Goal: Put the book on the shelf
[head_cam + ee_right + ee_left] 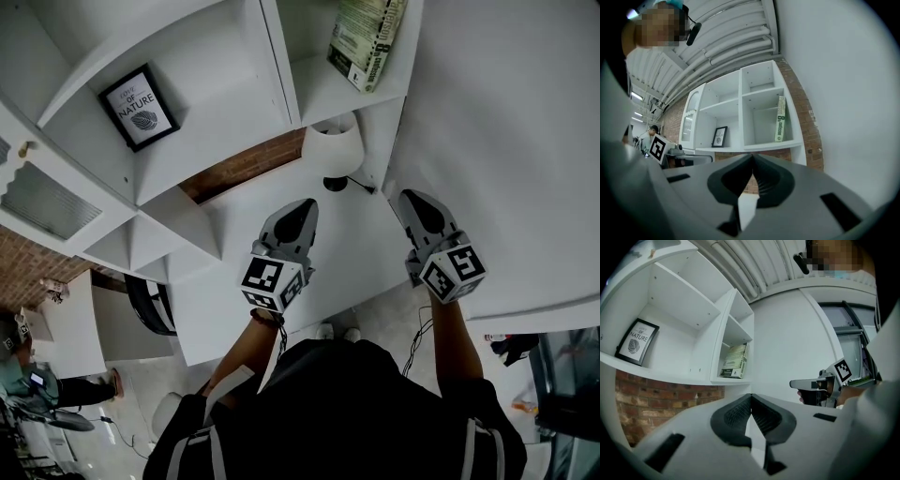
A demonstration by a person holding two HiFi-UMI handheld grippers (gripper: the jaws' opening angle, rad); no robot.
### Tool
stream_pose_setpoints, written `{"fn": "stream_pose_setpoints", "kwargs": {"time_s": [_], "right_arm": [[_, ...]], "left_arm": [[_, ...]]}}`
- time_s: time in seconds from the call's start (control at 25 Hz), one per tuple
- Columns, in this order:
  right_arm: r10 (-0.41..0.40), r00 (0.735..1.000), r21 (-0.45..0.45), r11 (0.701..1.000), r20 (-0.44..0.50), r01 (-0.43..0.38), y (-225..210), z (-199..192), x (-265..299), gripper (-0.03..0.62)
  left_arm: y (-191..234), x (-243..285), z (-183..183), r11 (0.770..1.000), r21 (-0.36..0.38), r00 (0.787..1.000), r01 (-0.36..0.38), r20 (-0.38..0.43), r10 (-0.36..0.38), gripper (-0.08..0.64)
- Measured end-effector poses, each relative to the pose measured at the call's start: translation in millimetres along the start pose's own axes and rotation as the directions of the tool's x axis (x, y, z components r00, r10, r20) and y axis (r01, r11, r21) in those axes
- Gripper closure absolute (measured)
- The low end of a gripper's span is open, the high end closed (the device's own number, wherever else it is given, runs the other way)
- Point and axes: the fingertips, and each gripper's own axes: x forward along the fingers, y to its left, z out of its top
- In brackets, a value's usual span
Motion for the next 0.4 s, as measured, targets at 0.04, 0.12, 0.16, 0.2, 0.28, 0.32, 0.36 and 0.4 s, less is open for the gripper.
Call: {"fn": "stream_pose_setpoints", "kwargs": {"time_s": [0.04,0.12,0.16,0.2,0.28,0.32,0.36,0.4], "right_arm": [[-0.003,1.0,0.013,1.0,-0.005,0.003,1,-5,-2,0.56],[-0.01,1.0,0.04,0.999,-0.014,0.011,1,-14,-6,0.561],[-0.013,1.0,0.053,0.998,-0.018,0.014,1,-18,-8,0.561],[-0.016,1.0,0.068,0.998,-0.021,0.017,2,-22,-9,0.561],[-0.021,0.999,0.099,0.995,-0.029,0.024,2,-30,-12,0.561],[-0.025,0.999,0.112,0.993,-0.034,0.029,2,-33,-14,0.561],[-0.029,0.999,0.124,0.992,-0.04,0.034,2,-37,-16,0.56],[-0.033,0.998,0.136,0.99,-0.046,0.039,2,-41,-18,0.56]], "left_arm": [[-1,-1,-4,1.0,-0.007,1.0,-0.001,-0.007,0.001,0.541],[-3,-4,-9,1.0,-0.016,1.0,0.002,-0.016,-0.002,0.541],[-5,-4,-10,1.0,-0.015,1.0,0.006,-0.015,-0.006,0.541],[-5,-5,-11,1.0,-0.013,1.0,0.01,-0.014,-0.01,0.541],[-6,-6,-14,1.0,-0.019,1.0,0.014,-0.016,-0.014,0.541],[-7,-7,-17,1.0,-0.026,1.0,0.015,-0.018,-0.015,0.541],[-7,-8,-19,0.999,-0.034,1.0,0.016,-0.021,-0.017,0.541],[-7,-9,-22,0.999,-0.041,1.0,0.017,-0.023,-0.018,0.541]]}}
